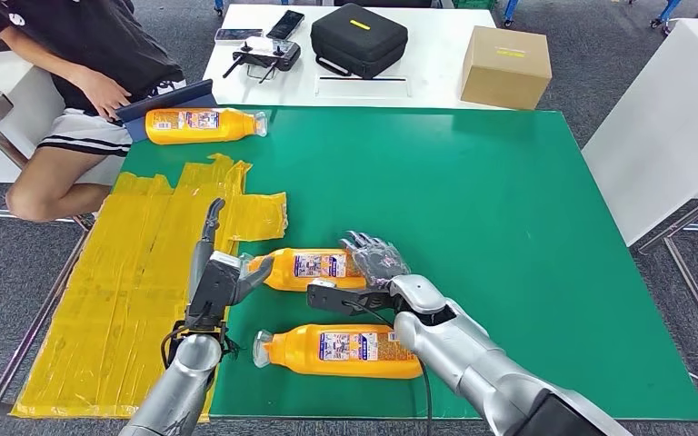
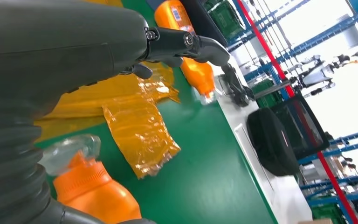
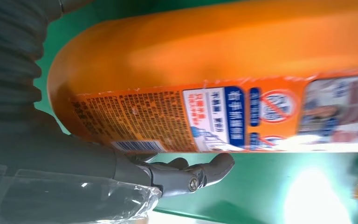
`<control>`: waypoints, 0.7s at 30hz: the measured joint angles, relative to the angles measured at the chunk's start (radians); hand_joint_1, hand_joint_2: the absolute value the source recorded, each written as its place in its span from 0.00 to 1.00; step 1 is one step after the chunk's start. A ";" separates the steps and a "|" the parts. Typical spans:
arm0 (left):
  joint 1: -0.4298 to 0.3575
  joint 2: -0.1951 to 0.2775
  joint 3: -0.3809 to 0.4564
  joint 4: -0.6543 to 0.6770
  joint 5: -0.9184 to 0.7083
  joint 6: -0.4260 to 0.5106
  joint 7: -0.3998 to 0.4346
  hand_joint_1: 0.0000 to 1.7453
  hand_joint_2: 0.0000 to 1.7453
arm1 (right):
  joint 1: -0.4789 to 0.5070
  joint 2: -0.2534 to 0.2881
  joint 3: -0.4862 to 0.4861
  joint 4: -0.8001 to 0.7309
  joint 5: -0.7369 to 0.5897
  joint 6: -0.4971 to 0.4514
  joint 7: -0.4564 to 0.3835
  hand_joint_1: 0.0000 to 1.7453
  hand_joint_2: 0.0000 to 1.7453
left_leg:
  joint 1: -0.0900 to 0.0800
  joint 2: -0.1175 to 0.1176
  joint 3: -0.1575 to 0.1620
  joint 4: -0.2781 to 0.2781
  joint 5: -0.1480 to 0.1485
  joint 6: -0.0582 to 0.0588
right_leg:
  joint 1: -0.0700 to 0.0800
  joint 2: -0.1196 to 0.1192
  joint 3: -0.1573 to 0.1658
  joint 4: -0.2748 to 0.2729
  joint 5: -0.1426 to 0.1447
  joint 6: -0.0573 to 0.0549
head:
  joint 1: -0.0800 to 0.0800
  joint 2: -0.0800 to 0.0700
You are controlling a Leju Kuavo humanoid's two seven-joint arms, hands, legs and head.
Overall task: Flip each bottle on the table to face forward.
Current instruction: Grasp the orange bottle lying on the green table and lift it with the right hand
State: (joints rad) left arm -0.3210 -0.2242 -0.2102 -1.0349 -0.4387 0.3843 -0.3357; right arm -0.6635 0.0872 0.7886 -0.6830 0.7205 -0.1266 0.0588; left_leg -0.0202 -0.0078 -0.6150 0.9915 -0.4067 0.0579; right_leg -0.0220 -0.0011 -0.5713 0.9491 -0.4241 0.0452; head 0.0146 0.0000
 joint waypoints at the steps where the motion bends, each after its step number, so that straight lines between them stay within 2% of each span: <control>1: -0.002 -0.001 -0.004 0.002 0.000 0.001 0.000 0.00 1.00 | 0.000 0.006 -0.007 0.012 0.001 -0.006 0.005 0.00 1.00 | 0.000 0.000 0.000 0.000 0.000 0.000 | 0.000 0.000 0.000 0.000 0.000 0.000 | 0.000 0.000; 13: -0.017 -0.008 -0.026 0.009 0.009 0.002 0.001 0.00 1.00 | -0.004 0.060 -0.063 0.081 0.051 -0.036 0.039 0.00 1.00 | 0.000 0.002 0.002 0.000 0.000 0.000 | 0.000 0.001 0.001 0.000 0.000 0.000 | 0.000 0.000; 14: -0.017 -0.008 -0.027 0.010 0.010 0.002 0.001 0.00 1.00 | -0.004 0.063 -0.067 0.084 0.055 -0.038 0.040 0.07 1.00 | 0.000 0.002 0.002 0.000 0.000 0.000 | 0.000 0.001 0.001 0.000 0.000 0.000 | 0.000 0.000; 17: -0.018 -0.008 -0.027 0.011 0.011 0.002 0.001 0.00 1.00 | -0.004 0.070 -0.077 0.093 0.061 -0.041 0.041 0.74 1.00 | 0.000 0.002 0.003 0.000 0.000 0.000 | 0.000 0.001 0.002 0.000 0.000 0.000 | 0.000 0.000; 18: -0.018 -0.008 -0.027 0.012 0.011 0.002 0.001 0.00 1.00 | -0.004 0.072 -0.080 0.096 0.064 -0.041 0.041 0.91 1.00 | 0.000 0.002 0.003 0.000 0.000 0.000 | 0.000 0.001 0.002 0.000 0.000 0.000 | 0.000 0.000; 21: -0.021 -0.008 -0.027 0.014 0.016 0.002 0.000 0.00 1.00 | -0.004 0.078 -0.093 0.103 0.074 -0.044 0.035 0.99 1.00 | 0.000 0.002 0.003 0.000 0.000 0.000 | 0.000 0.001 0.002 0.000 0.000 0.000 | 0.000 0.000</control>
State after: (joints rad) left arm -0.3419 -0.2327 -0.2373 -1.0205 -0.4228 0.3863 -0.3352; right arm -0.6675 0.1649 0.6953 -0.5799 0.7942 -0.1707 0.0942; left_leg -0.0200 -0.0054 -0.6116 0.9914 -0.4068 0.0579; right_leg -0.0218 -0.0003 -0.5691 0.9491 -0.4241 0.0451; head 0.0146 0.0000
